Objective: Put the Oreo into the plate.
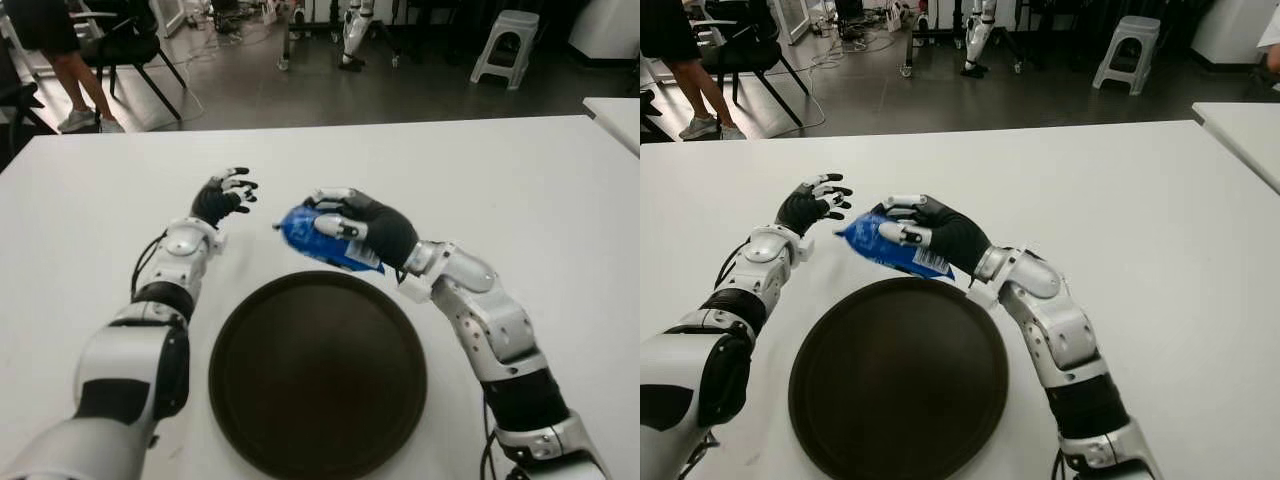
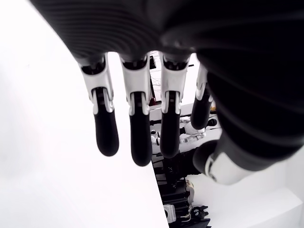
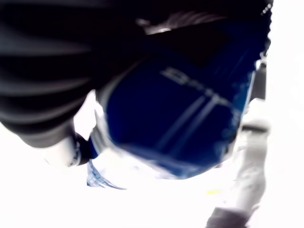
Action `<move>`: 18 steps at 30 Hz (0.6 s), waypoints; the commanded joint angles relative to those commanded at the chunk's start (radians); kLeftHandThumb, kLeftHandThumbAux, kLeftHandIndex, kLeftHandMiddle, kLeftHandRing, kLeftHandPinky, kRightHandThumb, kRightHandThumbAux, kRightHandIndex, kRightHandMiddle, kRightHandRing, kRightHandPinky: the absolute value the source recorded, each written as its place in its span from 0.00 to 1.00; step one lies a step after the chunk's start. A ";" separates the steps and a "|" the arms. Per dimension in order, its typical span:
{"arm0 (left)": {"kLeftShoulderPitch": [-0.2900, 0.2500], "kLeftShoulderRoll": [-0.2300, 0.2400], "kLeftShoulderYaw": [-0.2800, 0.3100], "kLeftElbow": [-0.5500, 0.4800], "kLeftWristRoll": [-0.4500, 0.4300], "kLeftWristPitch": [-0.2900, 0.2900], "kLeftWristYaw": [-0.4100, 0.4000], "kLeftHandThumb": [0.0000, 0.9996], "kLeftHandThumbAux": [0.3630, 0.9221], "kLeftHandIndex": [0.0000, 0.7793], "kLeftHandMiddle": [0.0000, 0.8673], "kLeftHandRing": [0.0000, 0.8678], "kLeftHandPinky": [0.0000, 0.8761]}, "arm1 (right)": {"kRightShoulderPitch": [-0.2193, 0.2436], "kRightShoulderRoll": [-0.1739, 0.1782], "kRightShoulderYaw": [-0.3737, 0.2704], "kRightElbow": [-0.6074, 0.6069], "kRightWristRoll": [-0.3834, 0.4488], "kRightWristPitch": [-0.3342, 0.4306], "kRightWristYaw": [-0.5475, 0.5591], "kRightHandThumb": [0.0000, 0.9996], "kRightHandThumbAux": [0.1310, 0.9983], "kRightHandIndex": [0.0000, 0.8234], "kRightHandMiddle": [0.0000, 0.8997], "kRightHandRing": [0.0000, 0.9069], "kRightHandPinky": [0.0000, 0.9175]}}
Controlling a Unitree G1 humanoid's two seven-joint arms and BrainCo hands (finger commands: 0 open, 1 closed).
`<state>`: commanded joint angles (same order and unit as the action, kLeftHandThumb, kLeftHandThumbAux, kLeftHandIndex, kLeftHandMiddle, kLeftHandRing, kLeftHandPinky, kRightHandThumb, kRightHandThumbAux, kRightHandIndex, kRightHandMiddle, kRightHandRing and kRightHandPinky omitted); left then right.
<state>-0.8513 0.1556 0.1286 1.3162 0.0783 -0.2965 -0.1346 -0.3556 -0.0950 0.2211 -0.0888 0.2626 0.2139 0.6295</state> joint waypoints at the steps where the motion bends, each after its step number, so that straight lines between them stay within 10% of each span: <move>1: 0.000 0.000 0.000 0.000 0.000 0.000 0.000 0.14 0.58 0.26 0.38 0.40 0.44 | 0.002 -0.004 0.007 0.001 -0.010 -0.007 0.002 0.85 0.63 0.50 0.55 0.83 0.84; 18: 0.000 0.000 -0.003 -0.001 0.002 -0.002 0.000 0.12 0.61 0.26 0.38 0.41 0.46 | 0.013 -0.082 0.171 -0.010 -0.281 -0.024 -0.047 0.85 0.63 0.49 0.55 0.85 0.85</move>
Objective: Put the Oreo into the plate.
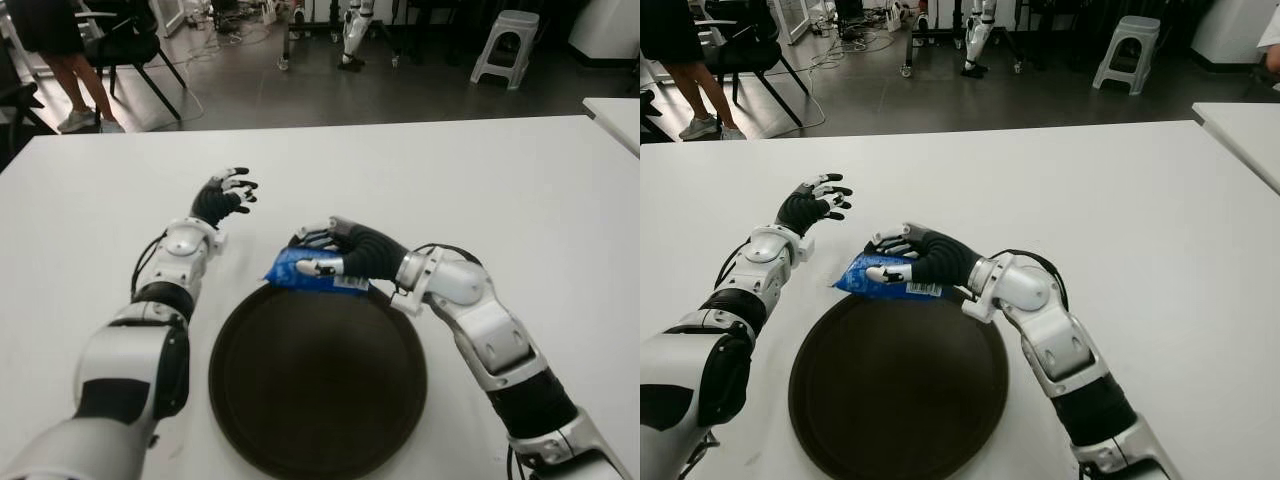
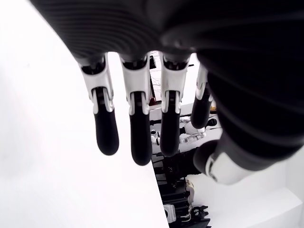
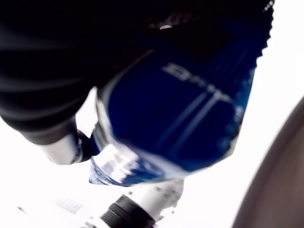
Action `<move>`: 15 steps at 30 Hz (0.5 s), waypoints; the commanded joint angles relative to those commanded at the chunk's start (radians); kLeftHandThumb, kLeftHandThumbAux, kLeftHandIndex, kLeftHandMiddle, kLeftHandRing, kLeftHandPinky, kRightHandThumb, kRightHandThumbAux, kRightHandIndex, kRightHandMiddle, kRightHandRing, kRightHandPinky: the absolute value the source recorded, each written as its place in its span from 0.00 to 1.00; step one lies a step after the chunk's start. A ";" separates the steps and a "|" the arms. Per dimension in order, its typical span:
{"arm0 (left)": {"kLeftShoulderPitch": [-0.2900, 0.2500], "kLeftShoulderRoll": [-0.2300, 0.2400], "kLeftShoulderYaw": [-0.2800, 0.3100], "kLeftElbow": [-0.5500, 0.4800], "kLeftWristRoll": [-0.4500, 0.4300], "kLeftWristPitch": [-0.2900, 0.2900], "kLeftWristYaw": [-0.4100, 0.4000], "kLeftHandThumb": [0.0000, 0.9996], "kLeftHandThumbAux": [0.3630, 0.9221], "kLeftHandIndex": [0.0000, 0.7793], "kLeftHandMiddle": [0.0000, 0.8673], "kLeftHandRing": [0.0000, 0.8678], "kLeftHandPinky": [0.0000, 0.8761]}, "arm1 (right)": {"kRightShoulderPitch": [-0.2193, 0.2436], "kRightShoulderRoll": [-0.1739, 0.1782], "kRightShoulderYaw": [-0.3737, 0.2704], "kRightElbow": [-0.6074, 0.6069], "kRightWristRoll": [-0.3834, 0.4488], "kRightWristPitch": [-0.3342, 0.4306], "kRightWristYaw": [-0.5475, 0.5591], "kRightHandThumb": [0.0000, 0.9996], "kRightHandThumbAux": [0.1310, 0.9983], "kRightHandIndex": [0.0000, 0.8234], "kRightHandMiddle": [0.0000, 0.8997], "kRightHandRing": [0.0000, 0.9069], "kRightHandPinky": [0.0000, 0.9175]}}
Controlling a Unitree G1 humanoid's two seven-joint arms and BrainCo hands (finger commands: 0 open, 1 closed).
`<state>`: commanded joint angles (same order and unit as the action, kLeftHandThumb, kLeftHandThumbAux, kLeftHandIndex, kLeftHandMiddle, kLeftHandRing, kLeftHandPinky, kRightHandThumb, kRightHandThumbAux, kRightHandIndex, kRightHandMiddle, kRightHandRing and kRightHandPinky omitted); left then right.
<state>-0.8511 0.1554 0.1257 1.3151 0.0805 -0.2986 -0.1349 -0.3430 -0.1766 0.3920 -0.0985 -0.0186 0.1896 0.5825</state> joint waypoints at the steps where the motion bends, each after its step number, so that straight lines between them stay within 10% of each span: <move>1: 0.000 0.000 0.000 0.000 0.000 0.000 0.000 0.13 0.61 0.26 0.38 0.41 0.46 | 0.001 -0.001 0.007 -0.003 -0.011 0.006 -0.003 0.85 0.63 0.49 0.55 0.85 0.85; 15: 0.000 -0.001 0.001 -0.001 -0.001 0.001 0.003 0.14 0.62 0.28 0.39 0.41 0.45 | -0.009 -0.010 0.087 0.013 -0.158 0.003 -0.028 0.85 0.63 0.48 0.56 0.86 0.85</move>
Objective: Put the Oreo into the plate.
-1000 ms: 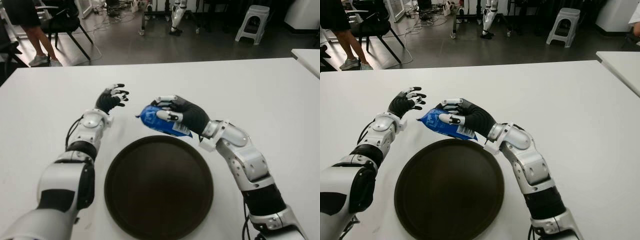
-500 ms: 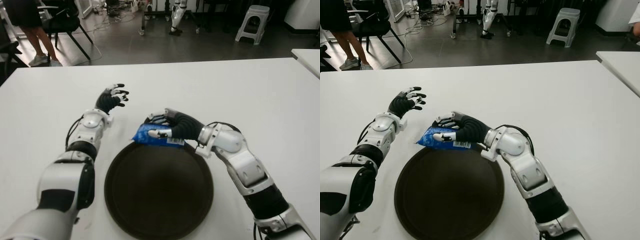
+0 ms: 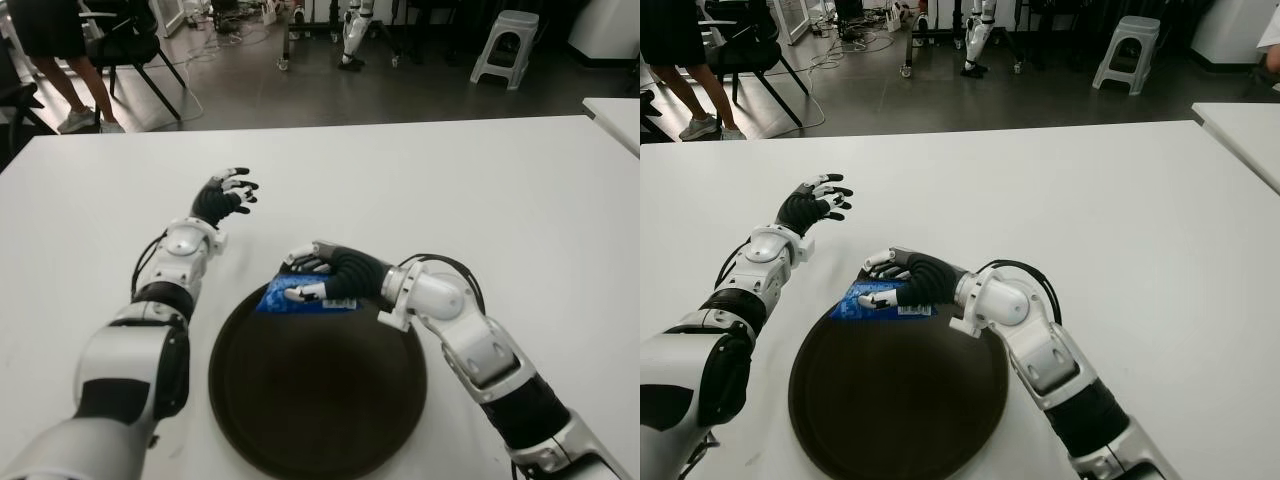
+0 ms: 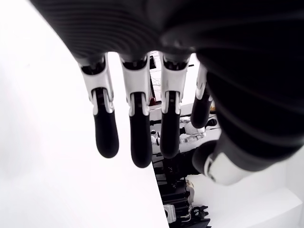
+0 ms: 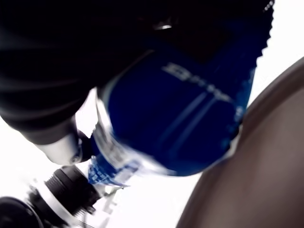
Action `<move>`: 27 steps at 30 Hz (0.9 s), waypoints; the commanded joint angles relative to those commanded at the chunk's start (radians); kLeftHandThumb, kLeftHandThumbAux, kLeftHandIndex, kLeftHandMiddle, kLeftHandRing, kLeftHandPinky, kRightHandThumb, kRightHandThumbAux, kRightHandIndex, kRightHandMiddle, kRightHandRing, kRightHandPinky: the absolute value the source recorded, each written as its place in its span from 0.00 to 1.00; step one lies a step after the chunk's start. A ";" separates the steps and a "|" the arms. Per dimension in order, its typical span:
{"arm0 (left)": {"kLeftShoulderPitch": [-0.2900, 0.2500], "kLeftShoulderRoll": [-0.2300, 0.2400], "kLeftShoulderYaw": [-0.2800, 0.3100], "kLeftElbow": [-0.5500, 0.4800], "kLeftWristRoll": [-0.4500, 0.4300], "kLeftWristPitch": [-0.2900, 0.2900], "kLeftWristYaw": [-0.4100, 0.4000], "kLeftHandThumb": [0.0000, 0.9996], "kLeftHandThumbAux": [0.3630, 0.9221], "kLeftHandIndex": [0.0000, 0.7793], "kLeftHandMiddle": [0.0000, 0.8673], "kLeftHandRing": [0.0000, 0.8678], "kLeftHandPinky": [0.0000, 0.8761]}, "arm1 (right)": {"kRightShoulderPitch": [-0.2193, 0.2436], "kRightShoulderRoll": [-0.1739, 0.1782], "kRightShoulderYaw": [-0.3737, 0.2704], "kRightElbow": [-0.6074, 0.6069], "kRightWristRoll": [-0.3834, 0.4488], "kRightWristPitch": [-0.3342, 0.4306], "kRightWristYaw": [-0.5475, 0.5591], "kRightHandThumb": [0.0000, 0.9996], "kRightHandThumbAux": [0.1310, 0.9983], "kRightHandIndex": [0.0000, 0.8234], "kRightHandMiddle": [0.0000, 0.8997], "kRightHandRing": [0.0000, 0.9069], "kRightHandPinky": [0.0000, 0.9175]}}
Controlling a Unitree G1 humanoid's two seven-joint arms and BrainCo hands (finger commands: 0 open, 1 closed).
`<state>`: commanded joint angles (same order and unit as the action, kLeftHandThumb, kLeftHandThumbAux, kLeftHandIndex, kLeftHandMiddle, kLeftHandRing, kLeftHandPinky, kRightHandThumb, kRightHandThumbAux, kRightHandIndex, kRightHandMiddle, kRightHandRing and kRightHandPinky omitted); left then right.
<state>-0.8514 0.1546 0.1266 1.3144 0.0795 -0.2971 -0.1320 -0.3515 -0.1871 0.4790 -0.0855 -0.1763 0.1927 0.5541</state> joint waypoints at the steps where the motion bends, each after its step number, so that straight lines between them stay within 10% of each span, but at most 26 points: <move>1: 0.000 0.000 0.000 0.000 0.000 0.000 0.000 0.14 0.62 0.28 0.39 0.41 0.45 | 0.002 0.001 0.004 -0.001 -0.013 0.001 -0.006 0.85 0.64 0.48 0.56 0.86 0.85; 14: -0.001 0.000 -0.001 0.001 0.000 0.005 -0.005 0.13 0.59 0.27 0.38 0.41 0.45 | 0.004 -0.010 0.058 0.011 -0.169 -0.053 -0.071 0.85 0.63 0.49 0.56 0.86 0.86; 27: -0.001 -0.004 0.000 -0.001 0.000 0.003 0.006 0.14 0.62 0.28 0.40 0.42 0.46 | 0.000 0.037 0.103 0.262 -0.280 -0.264 -0.255 0.85 0.63 0.49 0.56 0.87 0.85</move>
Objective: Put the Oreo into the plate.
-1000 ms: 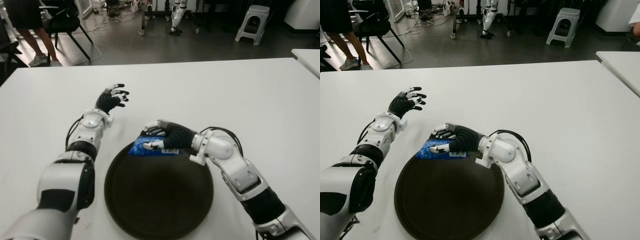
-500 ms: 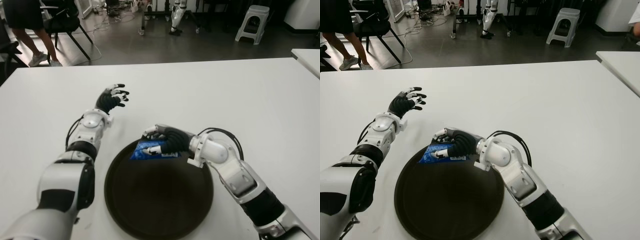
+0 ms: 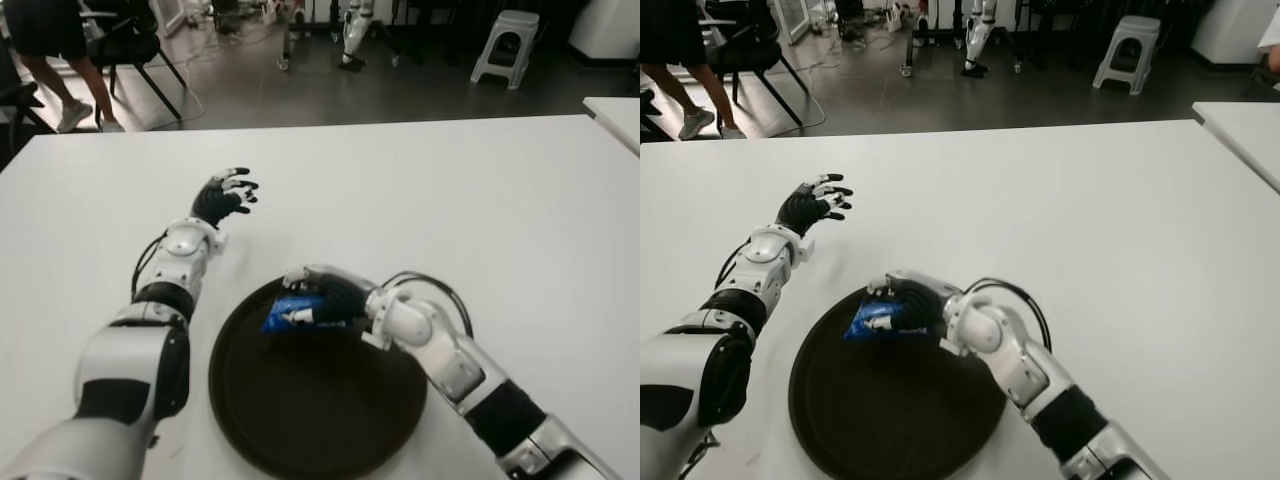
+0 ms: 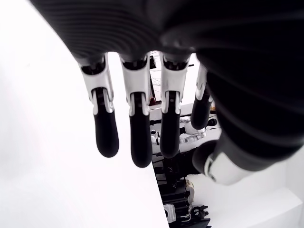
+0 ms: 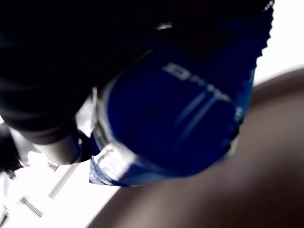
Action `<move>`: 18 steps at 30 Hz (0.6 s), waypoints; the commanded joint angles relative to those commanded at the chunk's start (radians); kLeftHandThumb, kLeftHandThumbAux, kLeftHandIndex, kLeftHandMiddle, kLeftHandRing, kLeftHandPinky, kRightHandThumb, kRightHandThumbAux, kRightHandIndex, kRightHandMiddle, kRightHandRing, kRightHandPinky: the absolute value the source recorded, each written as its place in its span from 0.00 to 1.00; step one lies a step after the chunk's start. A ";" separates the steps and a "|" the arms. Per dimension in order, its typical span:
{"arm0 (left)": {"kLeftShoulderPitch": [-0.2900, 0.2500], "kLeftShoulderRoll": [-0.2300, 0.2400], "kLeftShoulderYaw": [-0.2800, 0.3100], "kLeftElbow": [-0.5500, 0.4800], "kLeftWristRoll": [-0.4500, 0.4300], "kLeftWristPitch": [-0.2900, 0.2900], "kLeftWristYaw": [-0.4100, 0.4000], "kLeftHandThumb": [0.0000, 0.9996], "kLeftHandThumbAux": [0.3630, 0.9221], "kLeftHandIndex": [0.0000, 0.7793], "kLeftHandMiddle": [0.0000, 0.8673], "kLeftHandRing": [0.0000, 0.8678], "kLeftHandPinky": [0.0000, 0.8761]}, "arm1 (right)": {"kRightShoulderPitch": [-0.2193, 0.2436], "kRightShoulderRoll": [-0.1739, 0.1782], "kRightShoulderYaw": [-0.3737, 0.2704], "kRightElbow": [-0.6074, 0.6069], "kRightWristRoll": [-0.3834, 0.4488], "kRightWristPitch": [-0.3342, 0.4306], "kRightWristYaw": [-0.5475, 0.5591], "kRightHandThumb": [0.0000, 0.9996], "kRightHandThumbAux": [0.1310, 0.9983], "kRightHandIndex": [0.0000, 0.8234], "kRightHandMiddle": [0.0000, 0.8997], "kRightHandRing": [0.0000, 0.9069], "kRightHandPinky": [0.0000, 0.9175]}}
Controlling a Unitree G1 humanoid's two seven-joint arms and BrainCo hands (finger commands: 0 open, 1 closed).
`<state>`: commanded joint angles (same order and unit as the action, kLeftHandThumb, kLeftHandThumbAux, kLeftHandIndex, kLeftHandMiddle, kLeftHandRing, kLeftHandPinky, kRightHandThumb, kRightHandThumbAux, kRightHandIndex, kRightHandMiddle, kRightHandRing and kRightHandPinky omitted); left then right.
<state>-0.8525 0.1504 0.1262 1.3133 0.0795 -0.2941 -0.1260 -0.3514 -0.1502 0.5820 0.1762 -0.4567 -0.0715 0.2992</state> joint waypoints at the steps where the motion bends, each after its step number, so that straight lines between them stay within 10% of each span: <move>1: 0.000 -0.001 0.001 0.000 -0.001 -0.001 0.001 0.14 0.62 0.28 0.40 0.43 0.47 | -0.003 0.001 0.005 0.013 -0.017 -0.009 -0.015 0.85 0.63 0.49 0.56 0.87 0.85; 18: 0.000 -0.004 0.003 -0.003 -0.004 -0.005 -0.001 0.13 0.60 0.27 0.38 0.40 0.44 | -0.031 0.003 0.014 0.133 -0.150 -0.135 -0.146 0.85 0.63 0.49 0.57 0.88 0.86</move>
<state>-0.8526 0.1467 0.1297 1.3102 0.0754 -0.2996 -0.1273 -0.3820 -0.1468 0.5961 0.3096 -0.6069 -0.2069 0.1537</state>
